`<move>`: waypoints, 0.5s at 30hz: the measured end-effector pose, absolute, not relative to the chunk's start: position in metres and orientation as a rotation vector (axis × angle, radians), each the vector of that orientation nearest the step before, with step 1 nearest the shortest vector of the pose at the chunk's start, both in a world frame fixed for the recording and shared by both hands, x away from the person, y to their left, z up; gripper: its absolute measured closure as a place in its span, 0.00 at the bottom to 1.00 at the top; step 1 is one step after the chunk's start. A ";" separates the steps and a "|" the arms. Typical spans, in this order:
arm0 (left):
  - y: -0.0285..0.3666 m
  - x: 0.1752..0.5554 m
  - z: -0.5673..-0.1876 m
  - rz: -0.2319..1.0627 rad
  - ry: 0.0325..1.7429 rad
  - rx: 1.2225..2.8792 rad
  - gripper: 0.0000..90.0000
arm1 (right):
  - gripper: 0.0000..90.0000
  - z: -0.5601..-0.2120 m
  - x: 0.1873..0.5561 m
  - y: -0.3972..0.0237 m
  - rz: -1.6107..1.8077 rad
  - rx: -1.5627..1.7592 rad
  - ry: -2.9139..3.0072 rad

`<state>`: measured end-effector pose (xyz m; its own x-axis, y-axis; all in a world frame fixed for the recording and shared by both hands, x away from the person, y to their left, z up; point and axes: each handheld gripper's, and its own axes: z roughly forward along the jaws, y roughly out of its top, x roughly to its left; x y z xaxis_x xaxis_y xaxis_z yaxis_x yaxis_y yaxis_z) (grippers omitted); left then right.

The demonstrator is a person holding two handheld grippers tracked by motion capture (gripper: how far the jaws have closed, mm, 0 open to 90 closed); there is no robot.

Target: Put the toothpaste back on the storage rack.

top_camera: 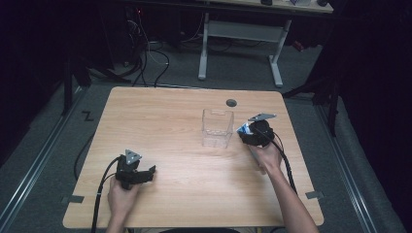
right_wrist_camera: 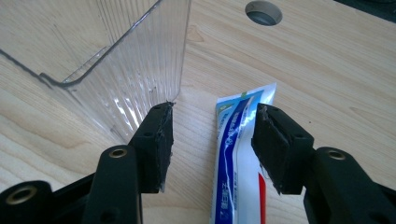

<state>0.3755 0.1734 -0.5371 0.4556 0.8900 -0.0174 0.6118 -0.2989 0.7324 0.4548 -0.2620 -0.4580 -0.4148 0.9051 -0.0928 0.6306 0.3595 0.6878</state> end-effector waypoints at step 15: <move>0.173 0.375 -0.537 0.523 1.249 2.025 0.21 | 0.55 -0.477 0.474 -0.258 0.677 1.403 2.203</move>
